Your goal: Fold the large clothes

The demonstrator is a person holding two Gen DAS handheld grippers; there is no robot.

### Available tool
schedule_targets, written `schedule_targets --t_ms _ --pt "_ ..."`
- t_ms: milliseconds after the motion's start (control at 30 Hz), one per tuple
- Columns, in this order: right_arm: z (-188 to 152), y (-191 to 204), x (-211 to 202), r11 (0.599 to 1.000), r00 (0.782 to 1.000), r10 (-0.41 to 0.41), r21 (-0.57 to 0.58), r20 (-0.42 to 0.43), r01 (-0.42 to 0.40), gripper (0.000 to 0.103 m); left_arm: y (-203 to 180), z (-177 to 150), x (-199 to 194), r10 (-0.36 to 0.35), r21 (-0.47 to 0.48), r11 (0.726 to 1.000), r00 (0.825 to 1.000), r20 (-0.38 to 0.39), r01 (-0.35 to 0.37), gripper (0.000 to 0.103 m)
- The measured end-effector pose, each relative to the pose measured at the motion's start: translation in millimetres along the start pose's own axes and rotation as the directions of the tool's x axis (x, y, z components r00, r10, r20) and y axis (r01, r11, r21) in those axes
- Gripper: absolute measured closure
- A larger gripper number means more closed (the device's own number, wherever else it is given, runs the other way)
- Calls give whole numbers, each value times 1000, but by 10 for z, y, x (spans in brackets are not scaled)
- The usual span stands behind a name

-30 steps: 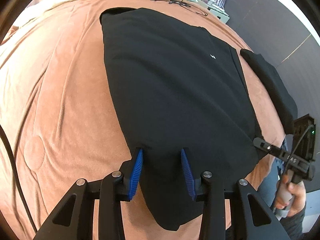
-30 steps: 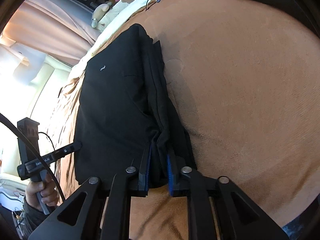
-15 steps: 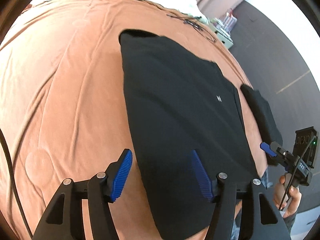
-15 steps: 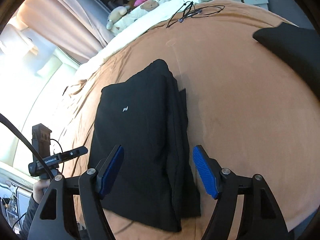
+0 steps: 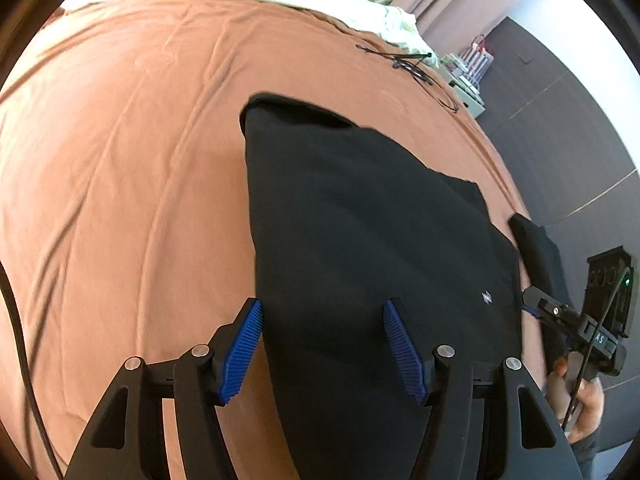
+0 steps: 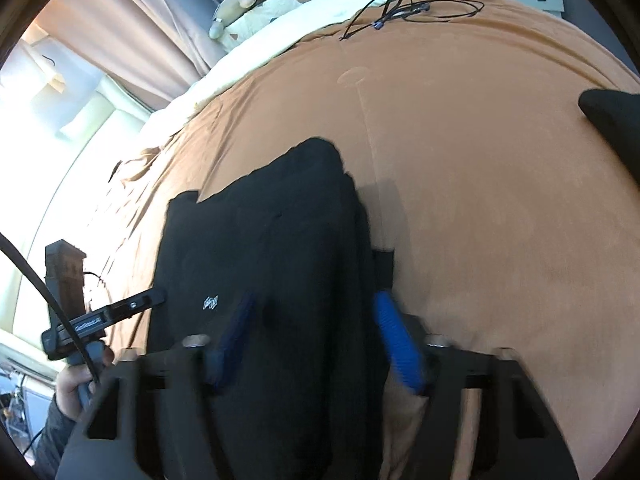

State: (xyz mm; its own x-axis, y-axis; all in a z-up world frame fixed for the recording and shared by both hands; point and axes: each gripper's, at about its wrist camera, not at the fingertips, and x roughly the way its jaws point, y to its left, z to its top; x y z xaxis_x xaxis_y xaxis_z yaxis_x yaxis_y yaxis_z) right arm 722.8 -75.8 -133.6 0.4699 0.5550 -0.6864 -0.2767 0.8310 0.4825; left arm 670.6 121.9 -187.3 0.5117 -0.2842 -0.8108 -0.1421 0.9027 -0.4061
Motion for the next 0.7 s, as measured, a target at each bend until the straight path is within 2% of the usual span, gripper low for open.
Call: schedule_targets --t_ms 100,200,267,333,367,433,600,633,667,700 --pt "-4 3 31 1000 1000 -21 -17 20 21 96 -71 77 60 27 32 999 1000 8 -27 43" --pt "-59 -24 -5 999 998 -52 -8 34 52 100 -111 123 83 38 46 998 999 0 -38 55" --pt "-78 -55 28 997 996 -77 23 38 77 103 -136 161 79 25 46 999 1000 1 -25 58" --pt "-145 -178 65 985 987 -159 68 23 157 103 -169 169 99 25 52 998 1000 -1 -25 59" --pt "-147 -235 107 984 988 -156 87 7 155 103 -186 173 134 35 57 998 999 -7 -34 59" --pt "-214 -383 132 981 995 -96 166 -27 100 103 -204 160 166 57 80 995 998 -18 -55 59" --pt "-295 -437 -71 973 999 41 225 4 -41 102 -163 162 108 24 82 996 1000 -8 -24 59" --pt "-297 -429 -99 971 998 63 231 3 -62 98 -157 163 92 14 77 997 1000 -6 -14 59" --pt "-293 -418 -121 970 997 75 232 2 -74 77 -160 164 82 11 75 997 1000 -4 -11 59" --pt "-295 -398 -149 970 997 83 229 3 -81 40 -176 159 78 13 78 997 1000 -4 -12 59"
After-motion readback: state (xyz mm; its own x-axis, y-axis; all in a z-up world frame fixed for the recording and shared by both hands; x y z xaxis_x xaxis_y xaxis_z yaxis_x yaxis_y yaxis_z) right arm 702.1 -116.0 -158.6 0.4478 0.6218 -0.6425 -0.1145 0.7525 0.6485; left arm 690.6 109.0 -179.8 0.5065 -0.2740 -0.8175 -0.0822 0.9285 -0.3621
